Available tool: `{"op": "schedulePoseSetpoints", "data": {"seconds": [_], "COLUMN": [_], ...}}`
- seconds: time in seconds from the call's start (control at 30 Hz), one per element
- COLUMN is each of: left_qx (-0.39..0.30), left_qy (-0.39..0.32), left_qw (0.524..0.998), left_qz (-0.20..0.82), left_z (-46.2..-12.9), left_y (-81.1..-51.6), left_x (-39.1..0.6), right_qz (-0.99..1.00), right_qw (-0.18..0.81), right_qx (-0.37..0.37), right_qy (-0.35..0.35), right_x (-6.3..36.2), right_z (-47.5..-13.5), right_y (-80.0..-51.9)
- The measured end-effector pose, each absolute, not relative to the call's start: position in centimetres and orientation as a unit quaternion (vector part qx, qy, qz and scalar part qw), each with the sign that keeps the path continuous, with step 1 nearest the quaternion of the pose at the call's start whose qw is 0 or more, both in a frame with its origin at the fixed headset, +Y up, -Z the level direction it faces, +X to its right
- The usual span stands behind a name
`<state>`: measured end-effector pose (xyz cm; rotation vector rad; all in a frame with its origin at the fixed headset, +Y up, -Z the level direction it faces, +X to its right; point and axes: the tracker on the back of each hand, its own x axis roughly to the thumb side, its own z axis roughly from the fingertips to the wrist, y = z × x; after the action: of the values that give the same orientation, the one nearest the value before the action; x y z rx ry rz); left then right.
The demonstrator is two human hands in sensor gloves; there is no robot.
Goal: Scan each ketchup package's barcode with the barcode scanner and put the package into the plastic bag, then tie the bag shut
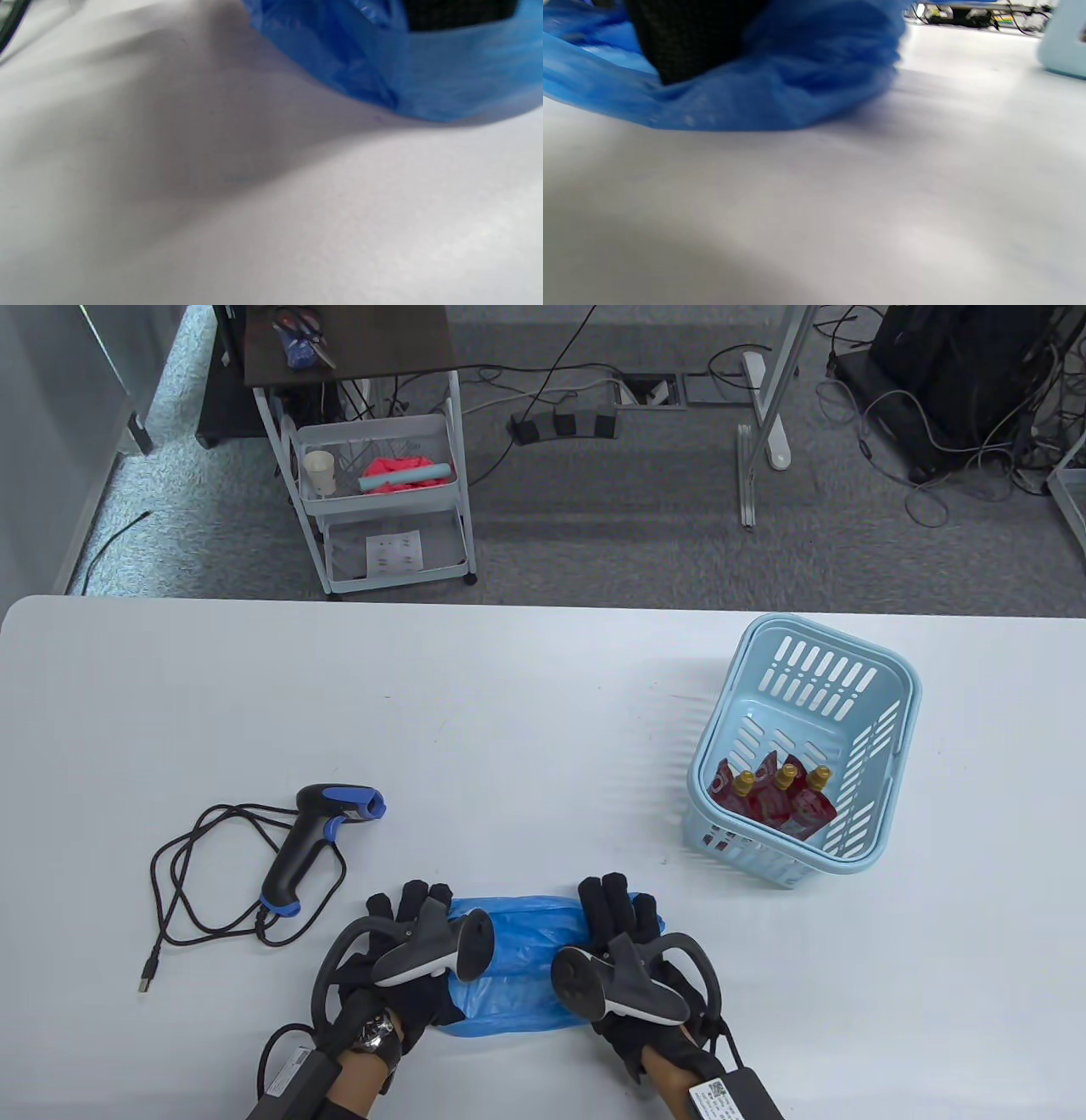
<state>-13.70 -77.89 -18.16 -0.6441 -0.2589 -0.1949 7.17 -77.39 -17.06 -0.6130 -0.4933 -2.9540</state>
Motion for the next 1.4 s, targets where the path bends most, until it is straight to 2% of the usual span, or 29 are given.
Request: {"op": "schedulePoseSetpoints", "data": {"seconds": [0.1, 0.2, 0.27, 0.43, 0.6, 0.77, 0.97, 1.1, 1.27, 1.4], "left_qx": [-0.303, -0.257, -0.233, -0.165, -0.126, -0.155, -0.197, -0.203, -0.274, -0.298], "left_qy": [-0.13, -0.137, -0.138, -0.15, -0.173, -0.227, -0.223, -0.187, -0.103, -0.09], "left_qw": [0.94, 0.955, 0.963, 0.971, 0.974, 0.961, 0.949, 0.94, 0.937, 0.941], "left_qz": [-0.087, -0.061, 0.0, 0.082, 0.079, 0.005, -0.103, -0.202, -0.192, -0.135], "left_z": [-18.1, -18.1, -18.2, -17.8, -16.9, -15.9, -16.6, -17.9, -19.9, -20.5], "left_y": [-77.7, -76.5, -75.2, -71.6, -69.5, -71.2, -74.8, -77.0, -77.0, -77.6], "left_x": [-13.9, -14.3, -14.9, -16.1, -14.9, -10.5, -7.4, -8.3, -11.2, -12.9], "right_qz": [-0.965, -0.958, -0.954, -0.948, -0.946, -0.944, -0.943, -0.939, -0.931, -0.933], "right_qw": [0.029, 0.018, 0.015, 0.016, 0.011, 0.003, -0.005, 0.005, 0.015, 0.011], "right_qx": [-0.16, -0.14, -0.132, -0.132, -0.137, -0.142, -0.15, -0.16, -0.159, -0.152], "right_qy": [-0.208, -0.248, -0.27, -0.289, -0.294, -0.298, -0.297, -0.303, -0.328, -0.326], "right_x": [8.1, 8.5, 8.7, 8.6, 8.6, 8.4, 8.4, 8.5, 9.1, 9.8], "right_z": [-18.1, -19.0, -19.5, -20.1, -20.0, -19.6, -19.2, -19.0, -19.0, -19.0], "right_y": [-77.7, -78.2, -78.4, -78.6, -78.7, -78.8, -79.0, -79.0, -79.2, -79.2]}}
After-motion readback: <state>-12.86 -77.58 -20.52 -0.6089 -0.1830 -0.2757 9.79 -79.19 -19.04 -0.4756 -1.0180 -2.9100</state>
